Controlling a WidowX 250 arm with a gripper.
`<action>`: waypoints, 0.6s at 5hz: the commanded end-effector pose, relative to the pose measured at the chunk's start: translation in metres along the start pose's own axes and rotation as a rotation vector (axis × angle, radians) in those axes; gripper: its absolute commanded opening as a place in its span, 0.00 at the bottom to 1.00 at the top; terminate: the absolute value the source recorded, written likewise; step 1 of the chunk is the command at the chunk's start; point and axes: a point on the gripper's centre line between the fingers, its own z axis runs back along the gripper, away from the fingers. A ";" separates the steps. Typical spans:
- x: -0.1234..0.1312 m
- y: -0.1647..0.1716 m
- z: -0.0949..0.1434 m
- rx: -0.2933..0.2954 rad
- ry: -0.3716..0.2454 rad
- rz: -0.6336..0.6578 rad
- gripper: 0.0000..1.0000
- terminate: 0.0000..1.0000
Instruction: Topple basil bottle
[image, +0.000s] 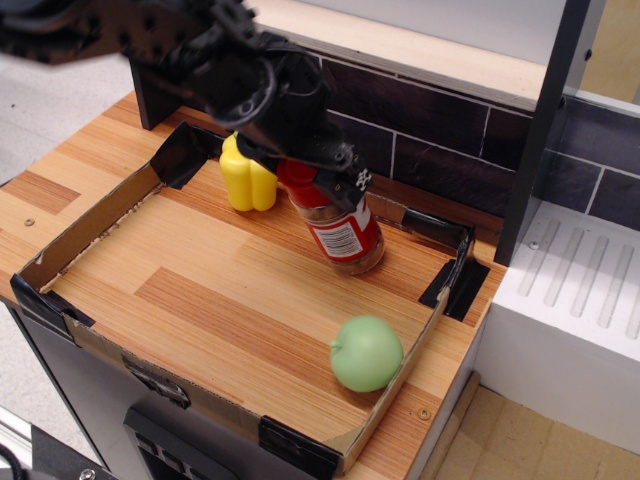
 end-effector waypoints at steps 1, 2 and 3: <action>-0.016 0.011 0.005 -0.078 -0.010 -0.083 0.00 0.00; -0.033 0.015 0.001 -0.023 0.039 -0.073 0.00 0.00; -0.050 0.022 -0.007 0.027 0.093 -0.080 0.00 0.00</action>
